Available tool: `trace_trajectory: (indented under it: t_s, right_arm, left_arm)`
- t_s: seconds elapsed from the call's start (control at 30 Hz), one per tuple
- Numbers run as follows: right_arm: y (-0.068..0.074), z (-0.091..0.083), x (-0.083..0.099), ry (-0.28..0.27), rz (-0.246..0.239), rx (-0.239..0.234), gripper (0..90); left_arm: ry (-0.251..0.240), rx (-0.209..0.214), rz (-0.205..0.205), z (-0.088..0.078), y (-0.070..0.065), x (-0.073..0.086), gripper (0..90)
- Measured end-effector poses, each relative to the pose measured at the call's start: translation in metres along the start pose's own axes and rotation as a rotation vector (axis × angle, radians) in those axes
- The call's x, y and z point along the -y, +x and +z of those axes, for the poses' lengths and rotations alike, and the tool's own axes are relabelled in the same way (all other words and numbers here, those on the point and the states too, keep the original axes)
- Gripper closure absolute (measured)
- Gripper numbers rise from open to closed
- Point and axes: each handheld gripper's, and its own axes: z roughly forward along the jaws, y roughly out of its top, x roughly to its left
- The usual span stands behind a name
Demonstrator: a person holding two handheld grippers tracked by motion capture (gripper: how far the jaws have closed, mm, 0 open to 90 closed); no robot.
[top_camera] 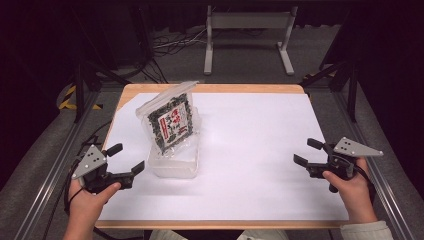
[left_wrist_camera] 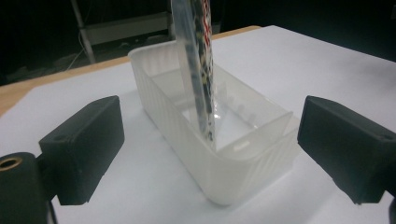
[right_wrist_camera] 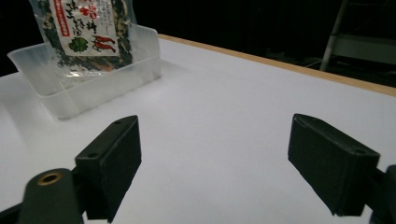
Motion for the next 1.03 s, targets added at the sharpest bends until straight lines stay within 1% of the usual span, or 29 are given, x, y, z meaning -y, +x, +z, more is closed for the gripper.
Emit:
trace_trajectory:
  t_s: [0.07, 0.13, 0.17, 0.27, 0.33, 0.37, 0.43, 0.47, 0.53, 0.6, 0.63, 0.67, 0.73, 0.8, 0.9, 1.03]
  right_arm:
    - [-0.002, -0.002, 0.009, 0.006, 0.015, 0.021, 17.6]
    - [-0.004, -0.003, 0.016, 0.020, 0.005, 0.059, 17.6]
    - [-0.004, -0.003, 0.018, 0.018, 0.011, 0.059, 17.6]
    - [-0.007, -0.002, 0.027, 0.021, 0.024, 0.072, 16.8]
    - [-0.008, 0.000, 0.034, 0.027, 0.041, 0.079, 16.6]
    - [-0.009, 0.001, 0.037, 0.032, 0.043, 0.084, 16.1]
    - [-0.009, 0.003, 0.045, 0.048, 0.033, 0.101, 15.8]
    - [-0.009, 0.004, 0.048, 0.053, 0.040, 0.104, 15.8]
    - [-0.010, 0.006, 0.054, 0.061, 0.060, 0.091, 15.8]
    - [-0.010, 0.009, 0.058, 0.076, 0.079, 0.080, 15.8]
    - [-0.009, 0.010, 0.059, 0.076, 0.079, 0.083, 15.8]
    - [-0.009, 0.010, 0.059, 0.076, 0.079, 0.083, 15.8]
    - [-0.009, 0.011, 0.061, 0.080, 0.072, 0.085, 15.8]
    - [-0.008, 0.013, 0.062, 0.093, 0.067, 0.080, 15.9]
    - [-0.008, 0.014, 0.061, 0.106, 0.063, 0.077, 15.9]
    - [-0.008, 0.014, 0.061, 0.098, 0.069, 0.078, 15.8]
  left_arm:
    - [0.013, -0.001, -0.013, 0.000, 0.002, 0.010, 7.7]
    - [0.030, -0.005, -0.026, 0.002, 0.005, 0.018, 7.6]
    - [0.043, -0.006, -0.027, 0.003, 0.007, 0.023, 7.5]
    - [0.064, -0.015, -0.033, 0.007, 0.011, 0.033, 7.3]
    - [0.077, -0.020, -0.030, 0.010, 0.013, 0.039, 7.2]
    - [0.077, -0.020, -0.030, 0.010, 0.013, 0.039, 7.2]
    - [0.092, -0.026, -0.030, 0.015, 0.016, 0.048, 7.1]
    - [0.093, -0.023, -0.030, 0.016, 0.016, 0.050, 7.1]
    - [0.090, -0.012, -0.044, 0.021, 0.019, 0.054, 7.0]
    - [0.086, -0.005, -0.071, 0.027, 0.021, 0.058, 6.8]
    - [0.102, -0.009, -0.063, 0.031, 0.021, 0.061, 6.5]
    - [0.102, -0.009, -0.063, 0.031, 0.021, 0.061, 6.6]
    - [0.113, -0.010, -0.047, 0.033, 0.019, 0.062, 6.8]
    - [0.117, -0.005, -0.051, 0.032, 0.018, 0.063, 7.2]
    - [0.118, -0.009, -0.049, 0.031, 0.018, 0.063, 7.4]
    - [0.118, -0.013, -0.054, 0.031, 0.017, 0.063, 7.7]
